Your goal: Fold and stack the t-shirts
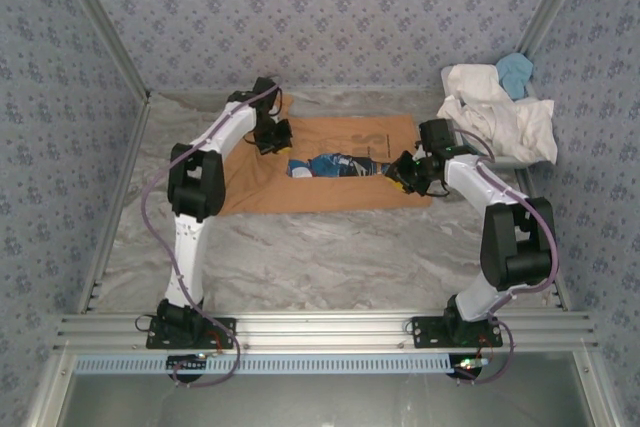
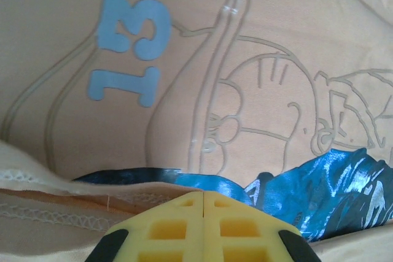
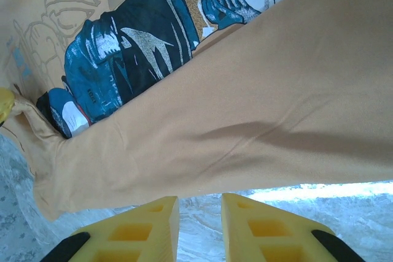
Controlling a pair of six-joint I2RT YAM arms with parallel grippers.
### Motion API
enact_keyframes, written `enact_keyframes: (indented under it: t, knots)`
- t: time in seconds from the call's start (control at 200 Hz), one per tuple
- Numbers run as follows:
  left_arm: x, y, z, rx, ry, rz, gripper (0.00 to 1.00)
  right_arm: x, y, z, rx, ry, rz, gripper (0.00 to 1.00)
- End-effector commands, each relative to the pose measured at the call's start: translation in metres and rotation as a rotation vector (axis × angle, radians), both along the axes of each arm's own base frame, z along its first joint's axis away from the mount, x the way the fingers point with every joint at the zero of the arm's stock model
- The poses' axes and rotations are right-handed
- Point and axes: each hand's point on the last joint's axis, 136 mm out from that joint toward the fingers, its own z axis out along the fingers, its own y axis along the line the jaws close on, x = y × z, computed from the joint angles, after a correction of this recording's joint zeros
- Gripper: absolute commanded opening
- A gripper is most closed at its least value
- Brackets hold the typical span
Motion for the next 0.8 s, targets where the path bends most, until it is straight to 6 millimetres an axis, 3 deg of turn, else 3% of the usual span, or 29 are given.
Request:
enact_keyframes:
  t: [0.0, 0.15, 0.44, 0.699, 0.754, 0.794]
  knots:
    - [-0.008, 0.000, -0.002, 0.042, 0.024, -0.077, 0.00, -0.004, -0.001, 0.012, 0.014, -0.008, 0.000, 0.27]
    - [-0.005, -0.005, -0.002, 0.043, 0.006, -0.107, 0.00, -0.004, -0.001, 0.011, 0.014, -0.005, -0.002, 0.27]
    - [-0.013, -0.034, -0.007, 0.012, -0.022, -0.237, 0.00, -0.001, 0.005, 0.014, 0.022, -0.015, 0.005, 0.27]
    - [-0.009, -0.035, -0.007, 0.059, -0.037, -0.241, 0.00, -0.003, 0.008, 0.015, 0.022, -0.013, 0.014, 0.27]
    - [-0.008, -0.032, -0.004, 0.079, -0.044, -0.226, 0.17, -0.003, 0.008, 0.015, 0.024, -0.013, 0.016, 0.27]
    - [-0.006, -0.030, 0.001, 0.095, -0.058, -0.219, 0.35, -0.003, 0.009, 0.015, 0.026, -0.013, 0.017, 0.27]
